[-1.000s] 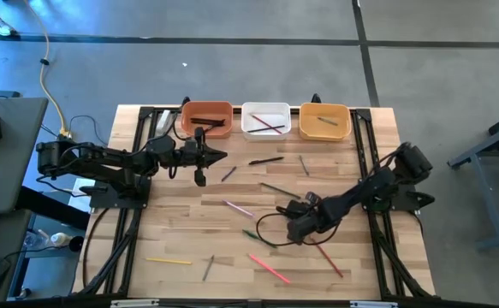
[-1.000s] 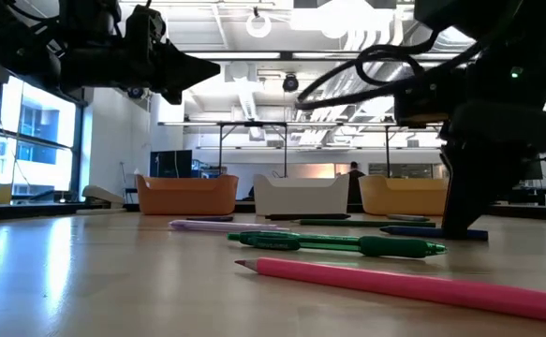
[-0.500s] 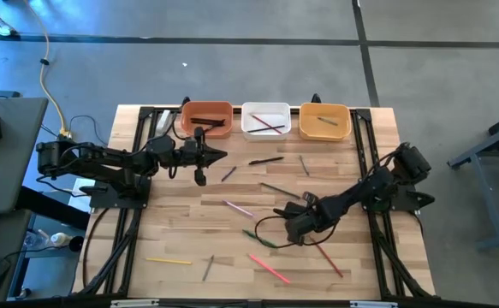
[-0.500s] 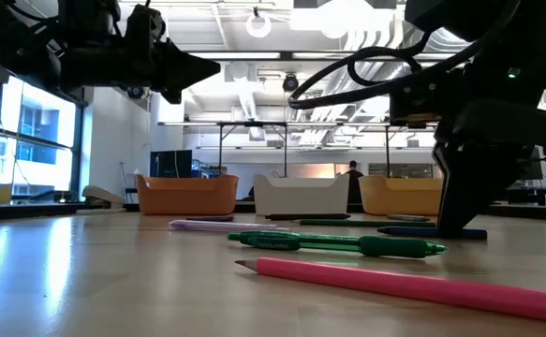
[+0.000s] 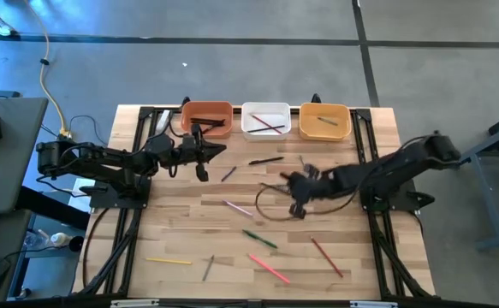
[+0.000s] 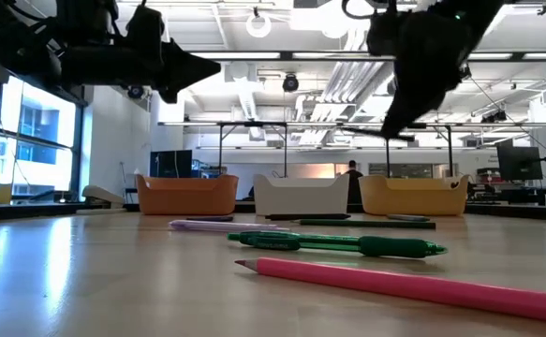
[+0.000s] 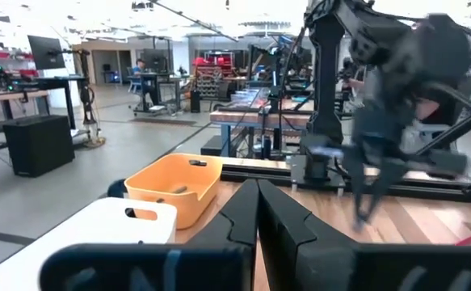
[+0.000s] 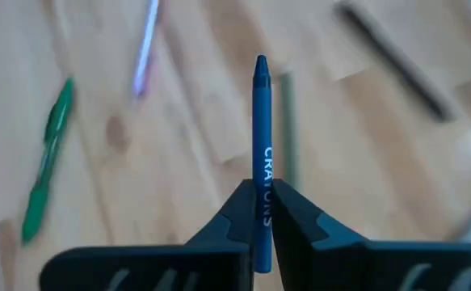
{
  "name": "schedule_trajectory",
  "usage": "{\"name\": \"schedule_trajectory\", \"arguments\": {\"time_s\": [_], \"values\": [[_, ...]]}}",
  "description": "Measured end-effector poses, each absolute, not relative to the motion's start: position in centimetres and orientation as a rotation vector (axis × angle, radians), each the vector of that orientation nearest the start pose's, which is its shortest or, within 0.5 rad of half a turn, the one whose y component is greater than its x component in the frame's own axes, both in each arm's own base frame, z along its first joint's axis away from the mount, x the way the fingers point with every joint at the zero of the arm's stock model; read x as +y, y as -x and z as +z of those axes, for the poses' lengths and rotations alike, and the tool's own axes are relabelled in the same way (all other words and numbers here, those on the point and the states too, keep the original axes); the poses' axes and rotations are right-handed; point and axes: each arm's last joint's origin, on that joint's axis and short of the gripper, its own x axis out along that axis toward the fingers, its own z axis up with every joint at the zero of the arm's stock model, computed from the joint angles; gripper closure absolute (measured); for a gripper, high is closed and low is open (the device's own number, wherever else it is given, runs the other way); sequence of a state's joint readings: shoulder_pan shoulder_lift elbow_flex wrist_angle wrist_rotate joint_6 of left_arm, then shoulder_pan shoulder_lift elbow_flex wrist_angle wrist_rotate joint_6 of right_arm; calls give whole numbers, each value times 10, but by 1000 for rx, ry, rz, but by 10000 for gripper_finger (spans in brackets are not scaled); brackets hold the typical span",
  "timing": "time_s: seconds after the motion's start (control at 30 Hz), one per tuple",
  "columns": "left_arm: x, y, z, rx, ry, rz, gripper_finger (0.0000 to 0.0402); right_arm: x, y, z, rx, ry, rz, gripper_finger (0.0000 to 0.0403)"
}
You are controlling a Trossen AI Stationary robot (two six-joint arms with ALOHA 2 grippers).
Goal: Sort crayons/erasers/pens/pencils in bins
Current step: Put the bottom blue crayon into the yellow bin
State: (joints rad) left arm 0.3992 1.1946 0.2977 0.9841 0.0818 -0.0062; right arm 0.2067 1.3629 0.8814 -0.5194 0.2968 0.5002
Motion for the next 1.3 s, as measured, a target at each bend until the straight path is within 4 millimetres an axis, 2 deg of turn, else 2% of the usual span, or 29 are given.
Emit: {"name": "schedule_trajectory", "arguments": {"time_s": [0.1,0.27,0.47,0.63,0.87,1.07,1.3], "values": [[83,-203,202,-77,-3,314,401,17,-244,241,878,-190,-401,393],[83,-203,202,-71,3,313,401,-40,-219,262,843,-154,-618,393],[83,-203,201,-73,33,312,401,-114,-191,265,881,-121,-880,393],[83,-203,201,-70,34,312,401,-167,-172,249,969,-172,-965,393],[83,-203,201,-68,34,314,401,-218,-170,208,1026,-258,-929,393],[83,-203,199,-47,39,315,401,-243,-171,173,1081,-302,-920,393],[83,-203,197,-25,45,316,401,-252,-173,149,1122,-323,-894,393]]}}
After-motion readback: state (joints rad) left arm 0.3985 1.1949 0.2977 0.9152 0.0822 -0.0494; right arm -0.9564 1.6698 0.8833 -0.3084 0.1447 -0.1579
